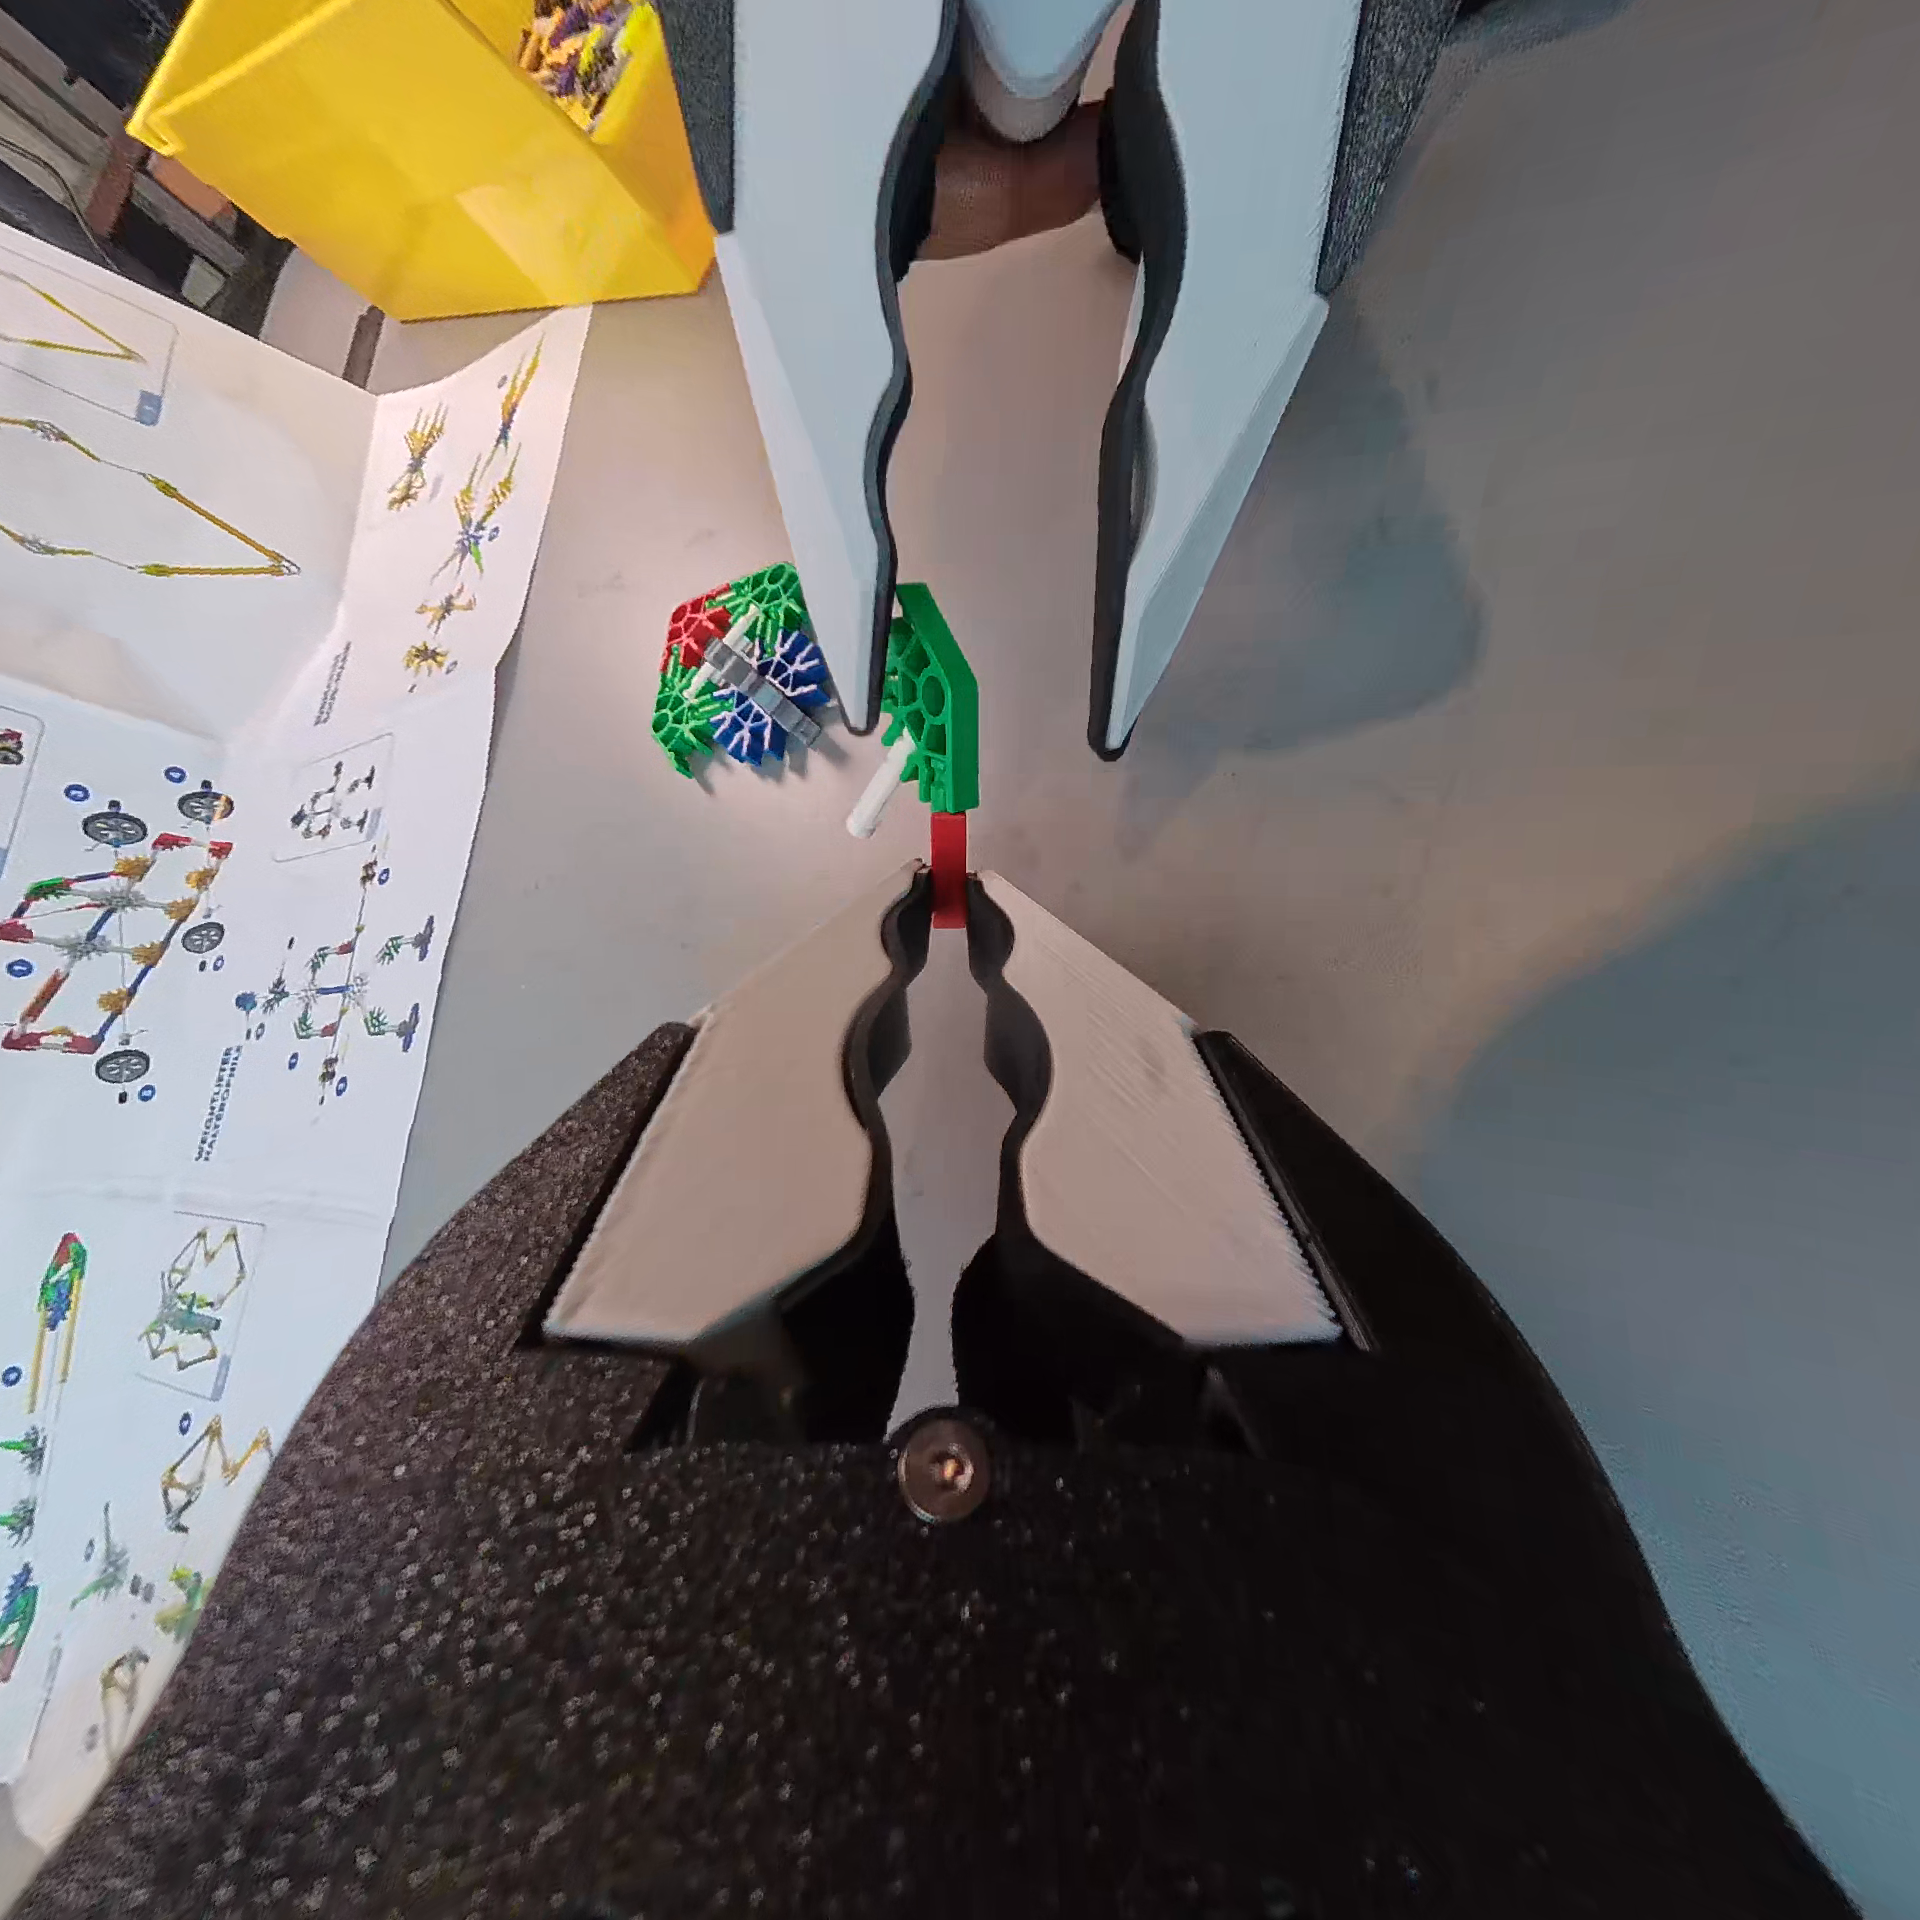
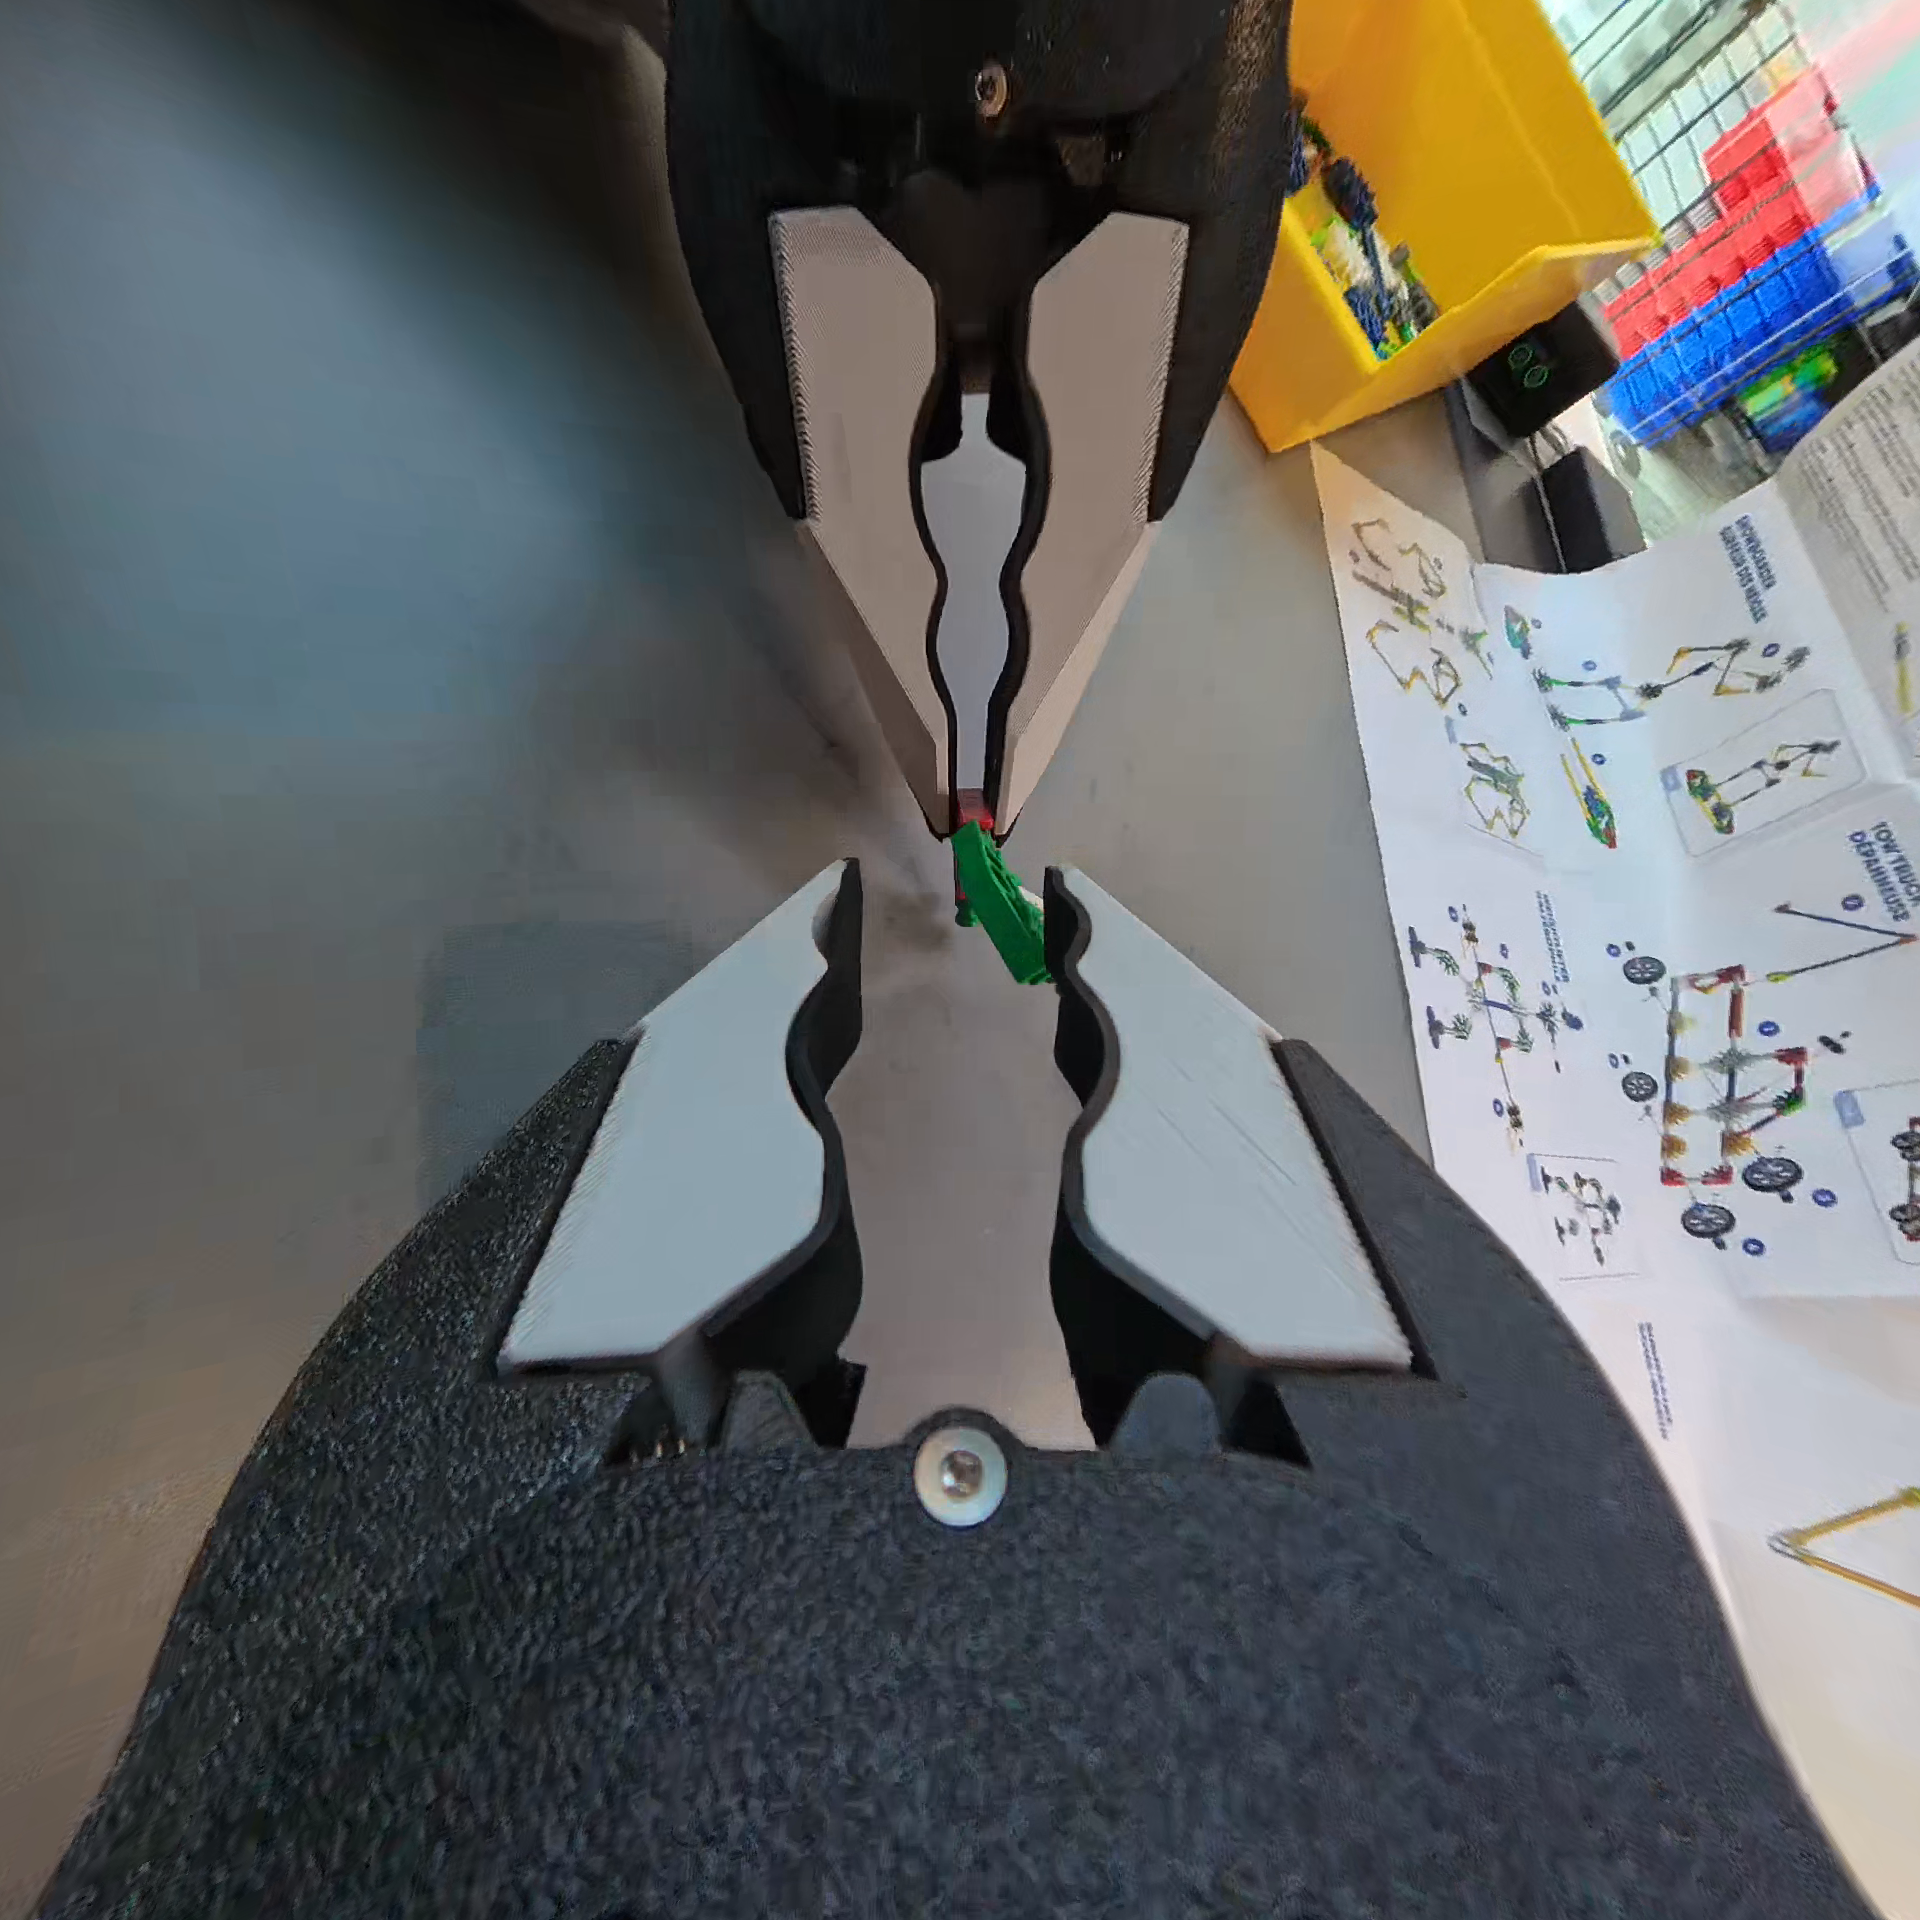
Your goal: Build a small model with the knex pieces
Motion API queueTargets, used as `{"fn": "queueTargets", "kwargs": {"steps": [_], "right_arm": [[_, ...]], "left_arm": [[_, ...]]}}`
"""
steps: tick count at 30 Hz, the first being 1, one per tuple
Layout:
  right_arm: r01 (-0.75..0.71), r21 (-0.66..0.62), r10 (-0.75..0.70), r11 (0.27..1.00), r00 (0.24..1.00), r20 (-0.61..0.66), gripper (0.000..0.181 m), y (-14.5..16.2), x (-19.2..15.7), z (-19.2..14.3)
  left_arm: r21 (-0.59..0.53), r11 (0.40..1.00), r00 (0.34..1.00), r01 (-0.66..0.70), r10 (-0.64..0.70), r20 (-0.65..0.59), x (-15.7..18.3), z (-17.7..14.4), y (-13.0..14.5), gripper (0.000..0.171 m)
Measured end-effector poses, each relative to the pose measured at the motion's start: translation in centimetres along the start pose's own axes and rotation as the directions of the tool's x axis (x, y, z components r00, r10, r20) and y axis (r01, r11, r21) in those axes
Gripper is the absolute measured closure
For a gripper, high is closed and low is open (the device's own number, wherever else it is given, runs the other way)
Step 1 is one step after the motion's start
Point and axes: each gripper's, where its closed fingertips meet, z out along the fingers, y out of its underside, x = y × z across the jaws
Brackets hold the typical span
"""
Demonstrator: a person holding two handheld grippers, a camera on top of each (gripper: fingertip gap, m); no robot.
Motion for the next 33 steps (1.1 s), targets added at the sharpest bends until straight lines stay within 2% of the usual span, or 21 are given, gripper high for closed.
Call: {"fn": "queueTargets", "kwargs": {"steps": [2, 7, 12, 14, 17, 26, 30, 33], "right_arm": [[0.025, -0.034, -0.025, 0.999, 1.0, -0.003, 0.156, 0.3, -0.4, 0.7], [0.081, -0.102, -0.085, 0.992, 0.996, -0.039, 0.171, 0.7, -0.2, 1.7], [-0.029, -0.015, 0.03, 0.999, 0.998, 0.048, 0.173, 0.3, -0.8, 1.3], [-0.054, 0.002, 0.053, 0.999, 0.996, 0.07, 0.173, 0.4, -1.0, 1.2], [-0.075, 0.003, 0.074, 0.997, 0.993, 0.095, 0.173, 0.4, -1.4, 1.2], [-0.109, -0.05, 0.113, 0.993, 0.988, 0.1, 0.173, 1.0, -1.4, 0.8], [-0.152, -0.06, 0.159, 0.987, 0.979, 0.128, 0.174, 0.9, -1.5, 0.7], [-0.244, -0.078, 0.254, 0.967, 0.953, 0.167, 0.174, 0.8, -1.5, 0.6]], "left_arm": [[-0.06, 0.996, 0.998, -0.066, 0.067, 0.019, 0.3, 0.4, 0.2, 0.167], [-0.116, 0.984, 0.989, -0.134, 0.141, 0.053, 0.6, 0.5, -0.1, 0.167], [-0.012, 0.997, 0.997, -0.074, 0.074, 0.0, 1.2, 0.2, -0.4, 0.165], [-0.029, 0.997, 0.997, -0.072, 0.071, -0.019, 1.5, 0.5, 0.2, 0.158], [-0.052, 0.992, 0.993, -0.116, 0.116, -0.004, 1.5, 0.9, 0.5, 0.164], [-0.034, 0.987, 0.987, -0.155, 0.157, 0.032, 1.5, 1.1, -0.4, 0.166], [-0.041, 0.994, 0.994, -0.102, 0.1, -0.052, 1.8, 1.1, -0.4, 0.166], [-0.06, 0.995, 0.992, -0.077, 0.071, -0.103, 1.8, 1.1, -0.6, 0.167]]}}
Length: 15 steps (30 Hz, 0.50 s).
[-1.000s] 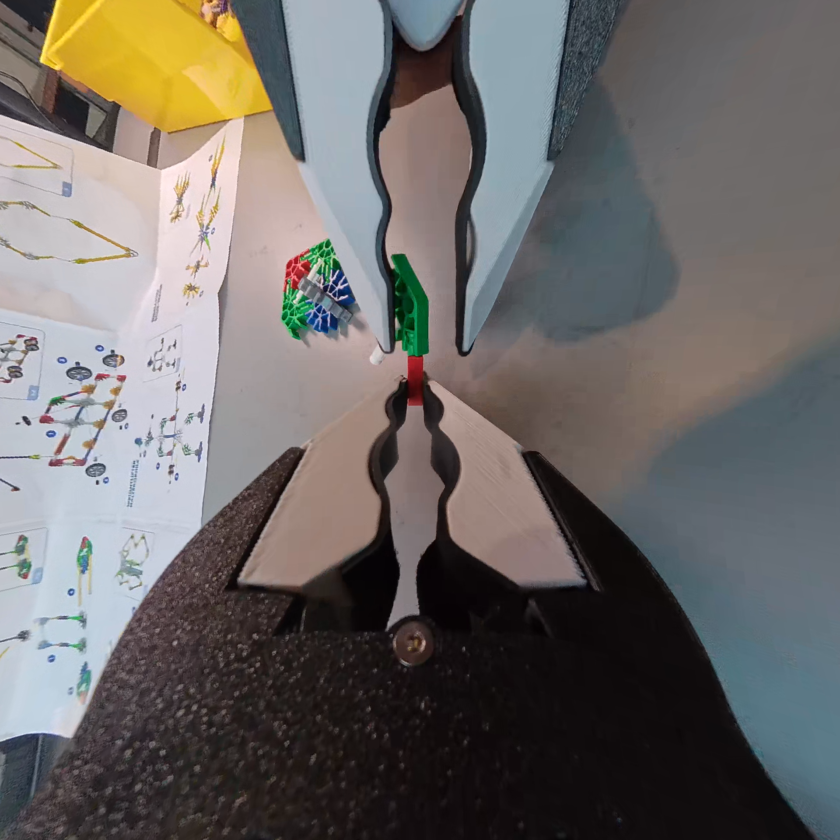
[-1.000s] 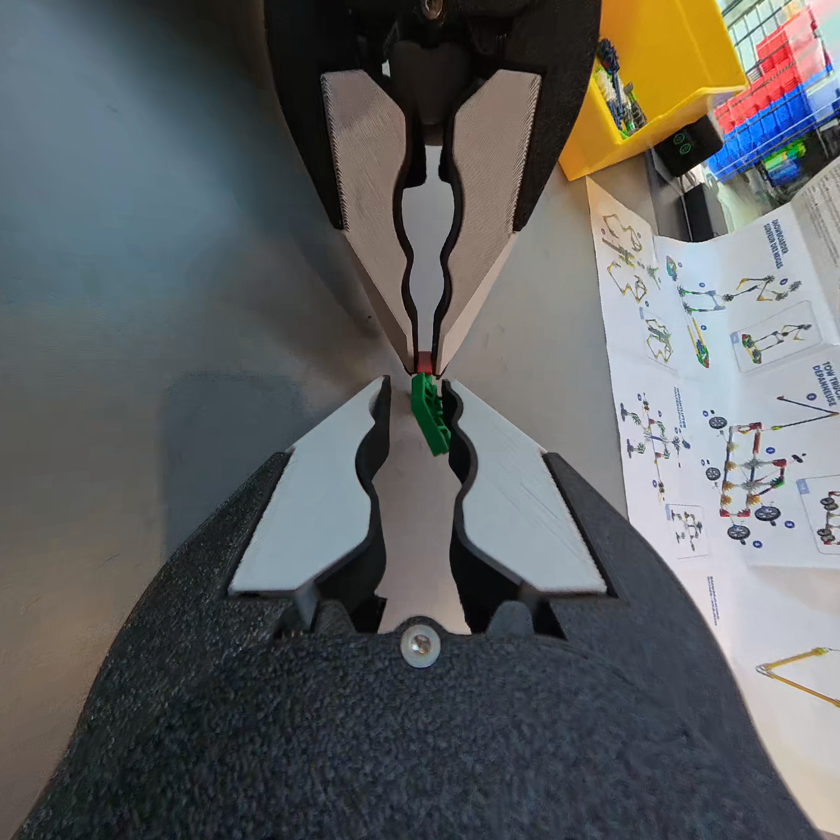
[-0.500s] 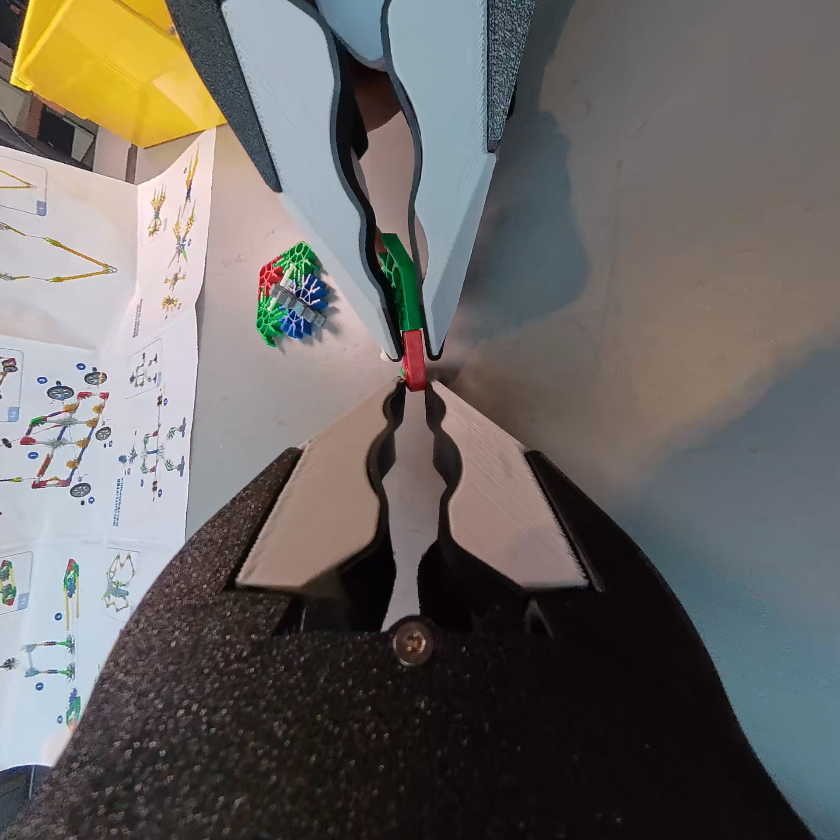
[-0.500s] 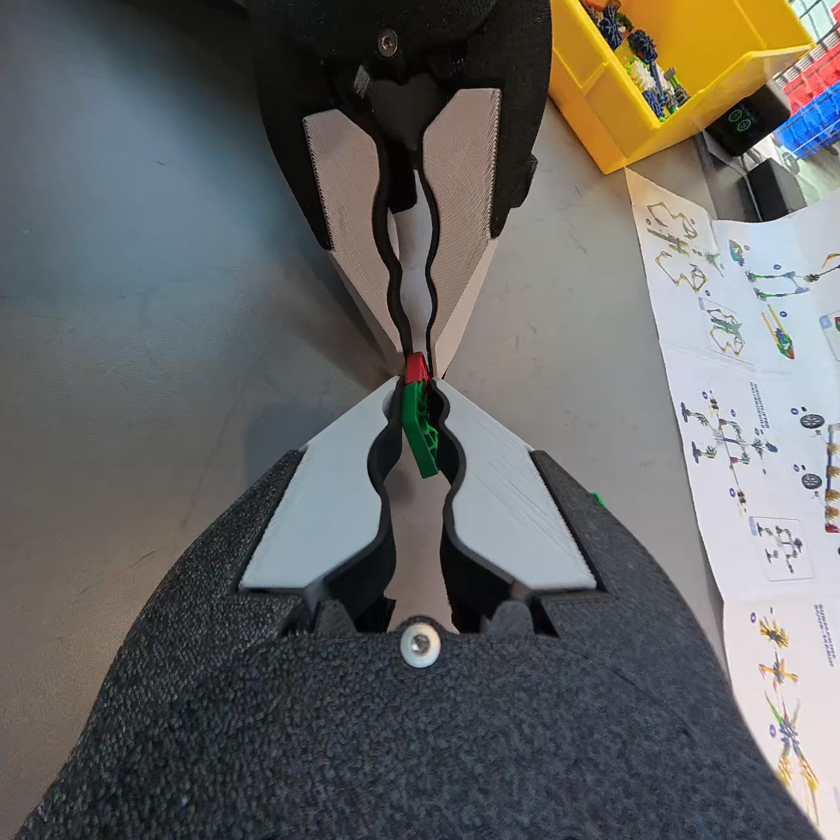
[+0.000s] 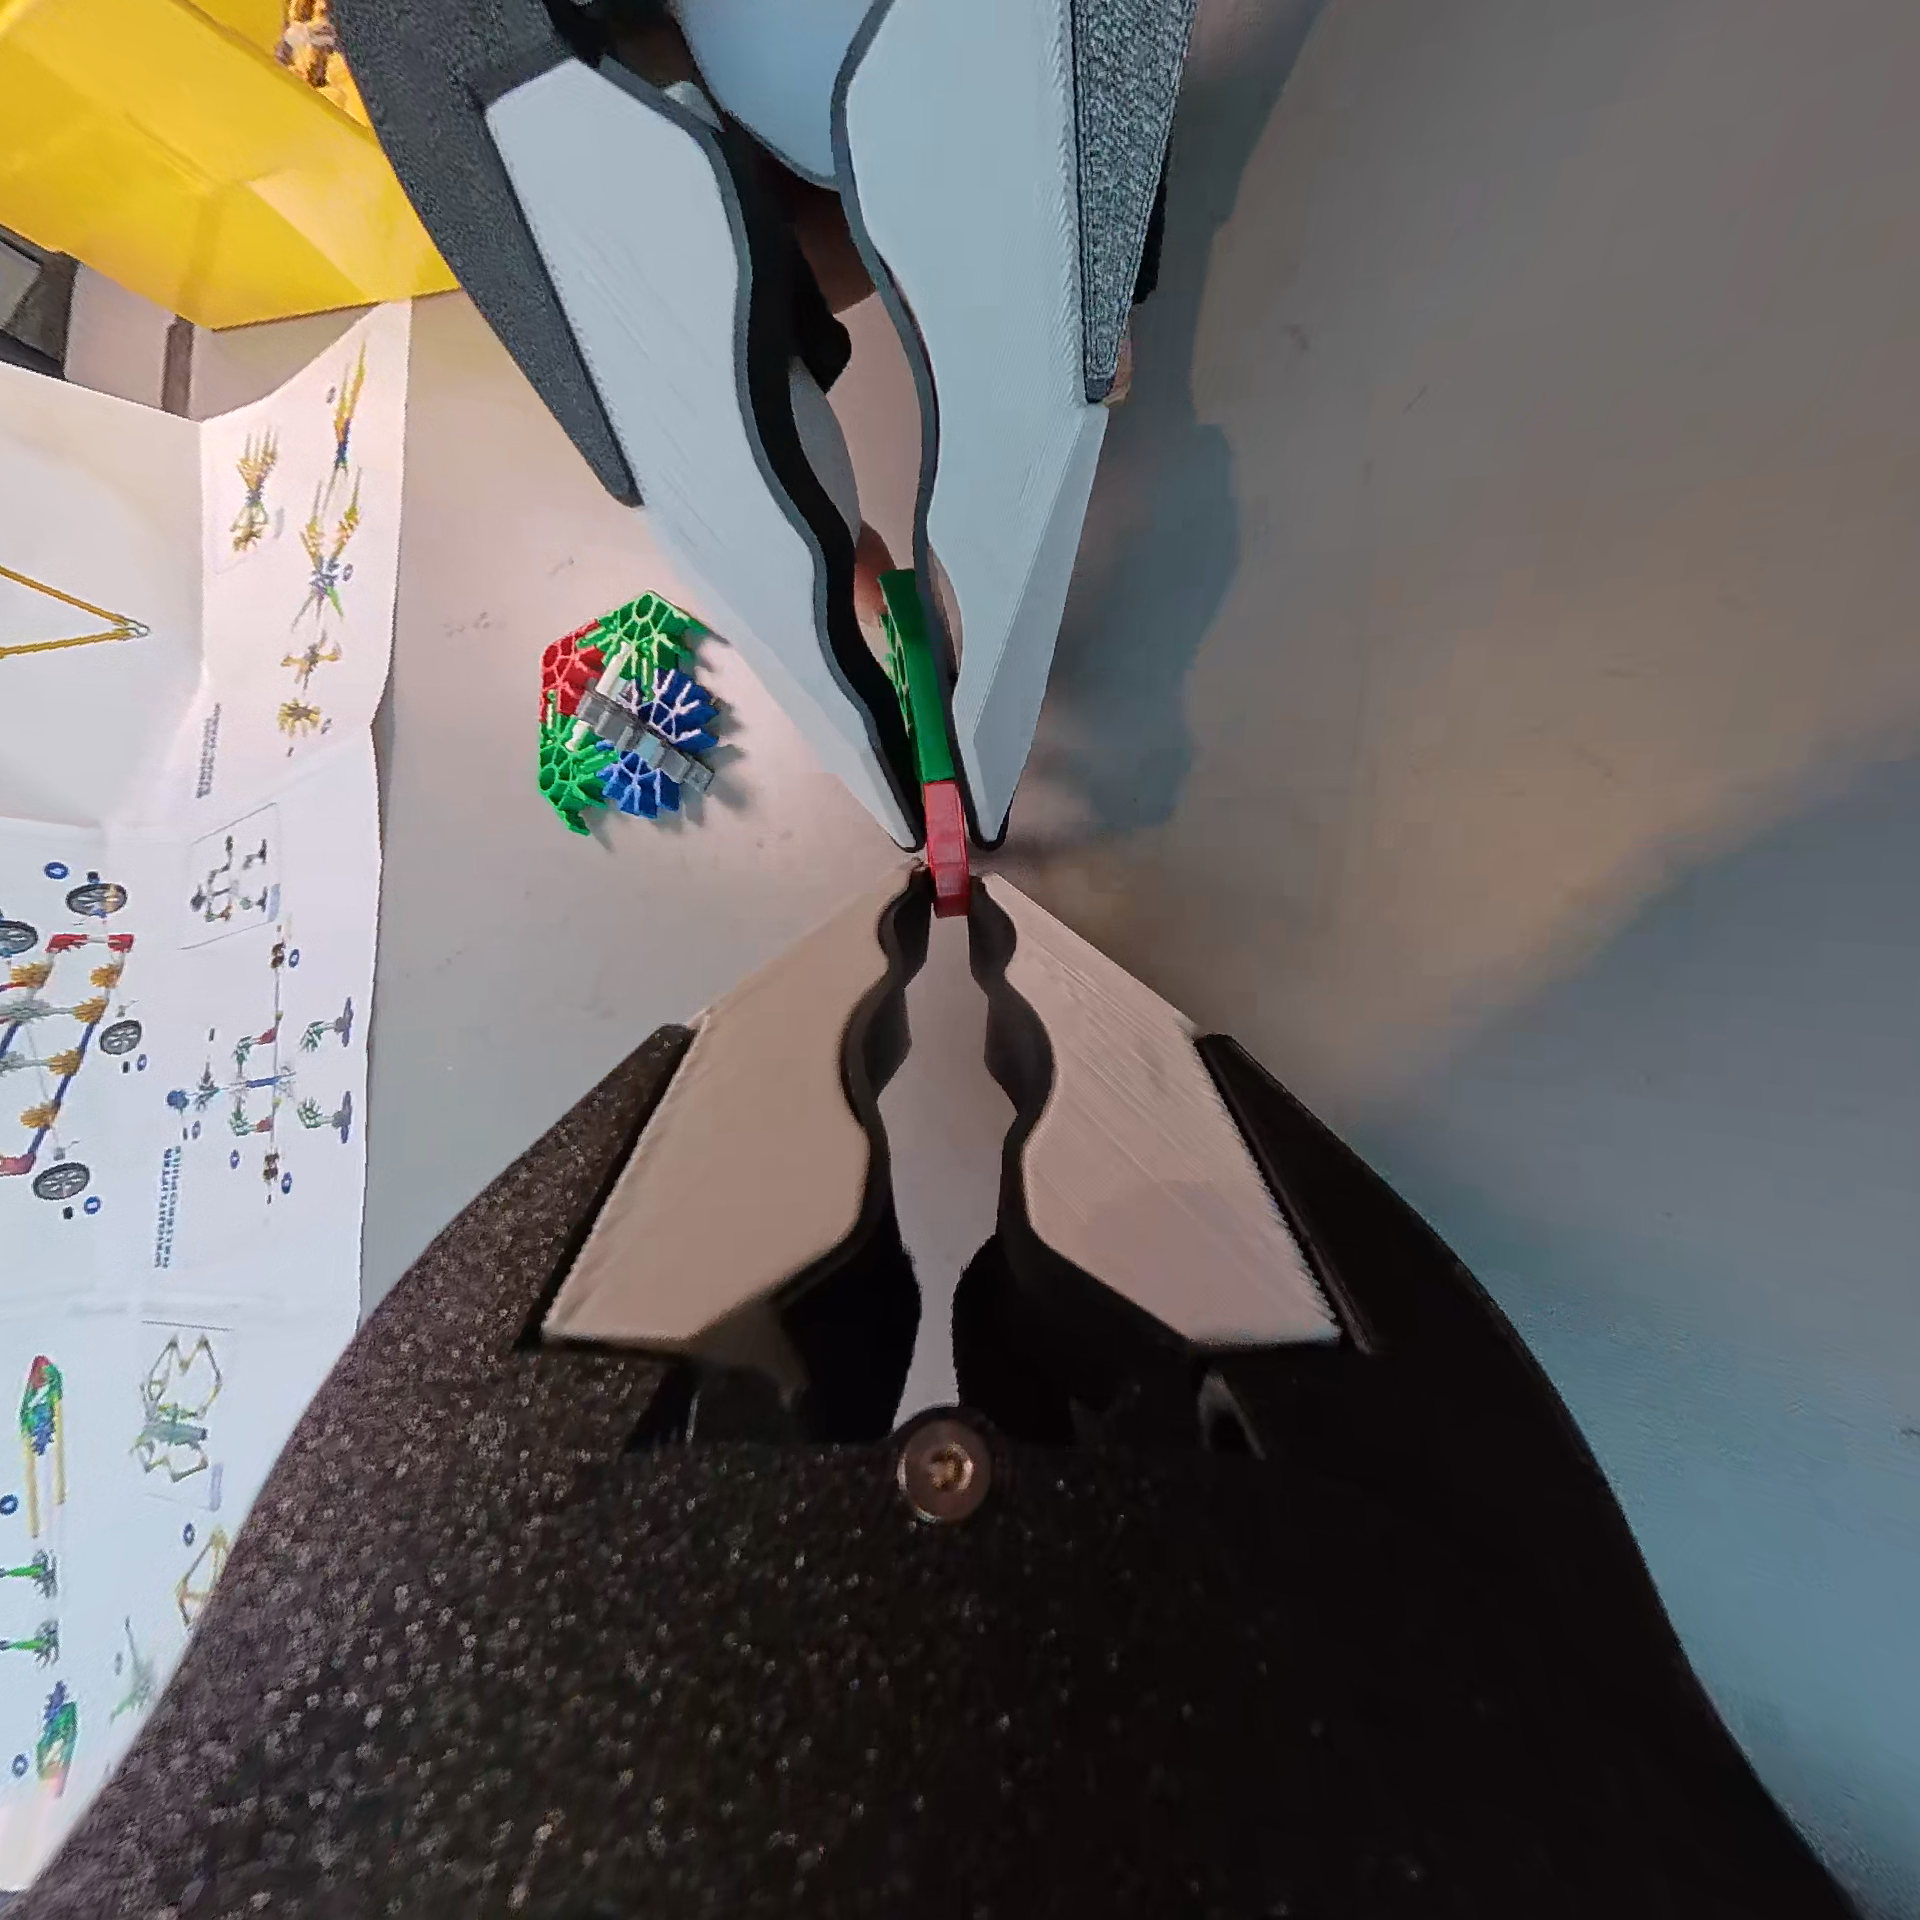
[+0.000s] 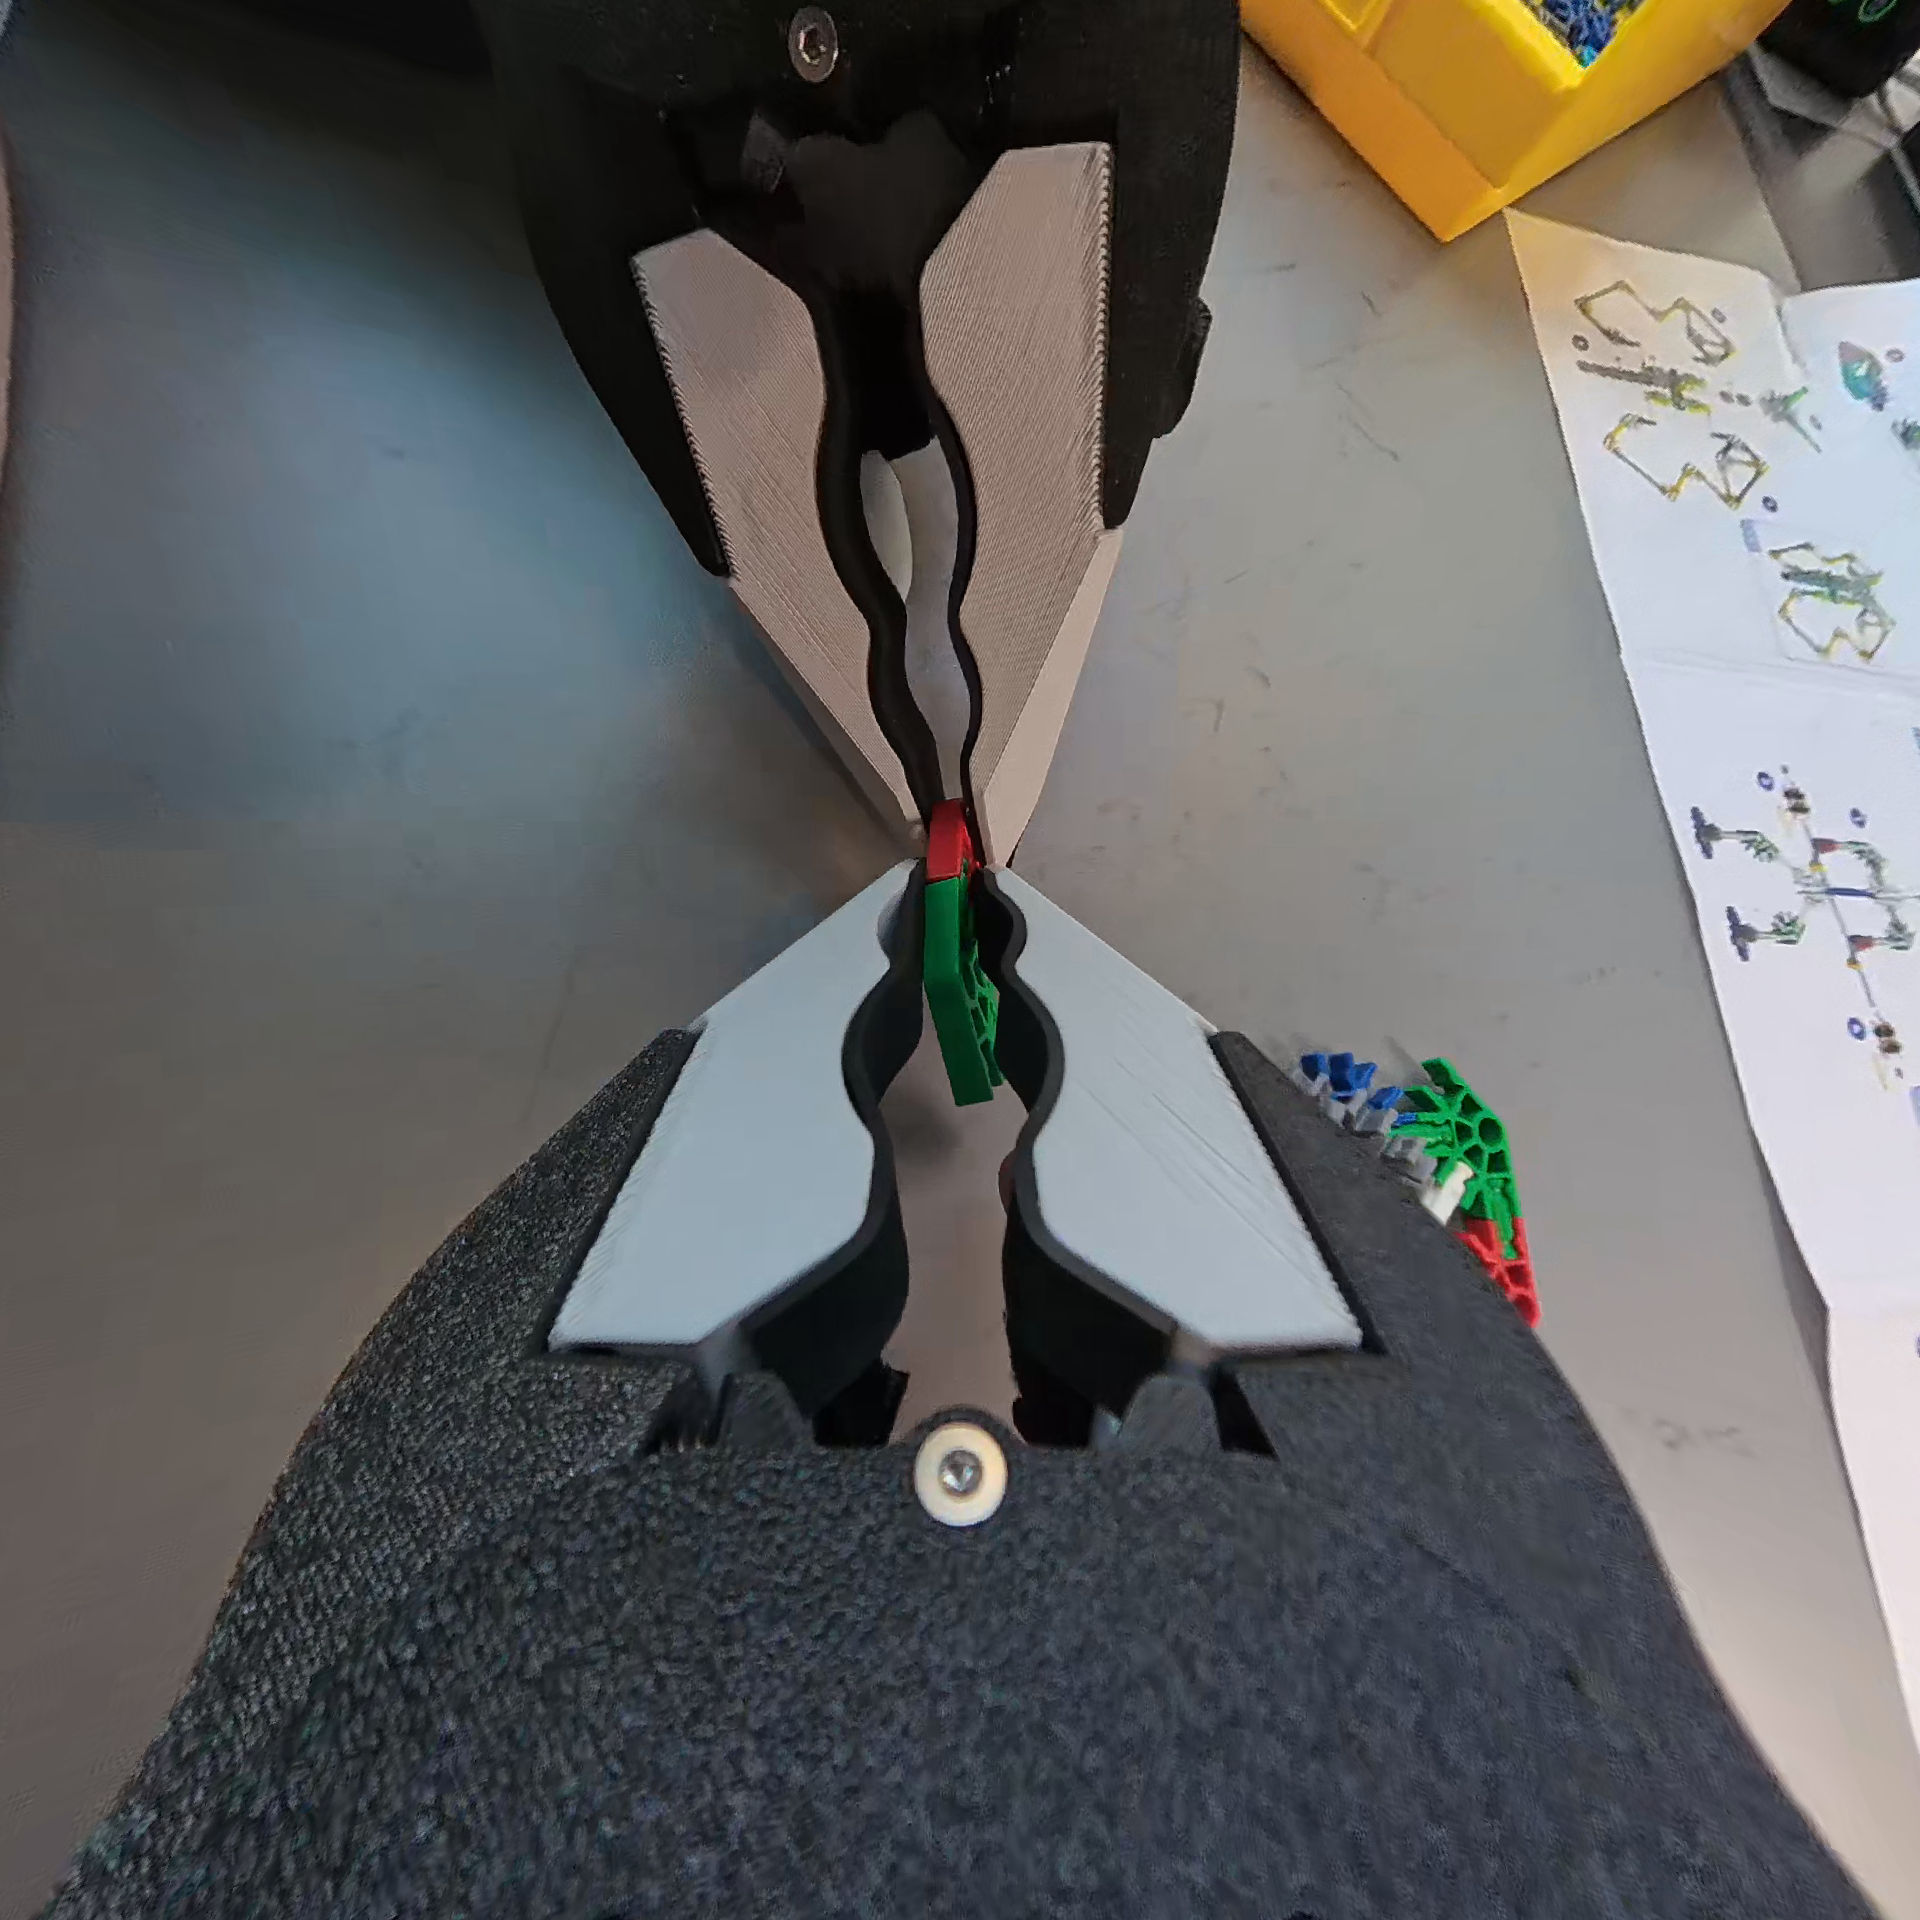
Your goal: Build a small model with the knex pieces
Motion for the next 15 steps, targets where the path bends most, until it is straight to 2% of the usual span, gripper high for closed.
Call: {"fn": "queueTargets", "kwargs": {"steps": [3, 6, 11, 15], "right_arm": [[-0.094, -0.003, 0.094, 0.996, 0.995, 0.026, 0.174, 0.0, 0.2, 0.0], [-0.113, -0.016, 0.114, 0.993, 0.993, 0.034, 0.174, 0.0, 0.2, -0.1], [-0.048, -0.039, 0.048, 0.998, 0.999, 0.015, 0.174, 0.2, -1.0, 0.1], [0.062, -0.045, -0.066, 0.997, 0.994, -0.092, 0.175, 0.4, -1.2, 0.0]], "left_arm": [[-0.025, 0.998, 0.996, 0.058, -0.06, -0.071, -0.1, 0.0, 0.0, 0.168], [-0.054, 0.997, 0.99, 0.061, -0.067, -0.122, -0.1, 0.0, 0.0, 0.168], [-0.086, 0.996, 0.99, -0.028, 0.015, -0.138, 0.8, 0.0, 0.0, 0.167], [-0.07, 0.995, 0.994, -0.077, 0.071, -0.086, 1.2, 0.1, -0.1, 0.168]]}}
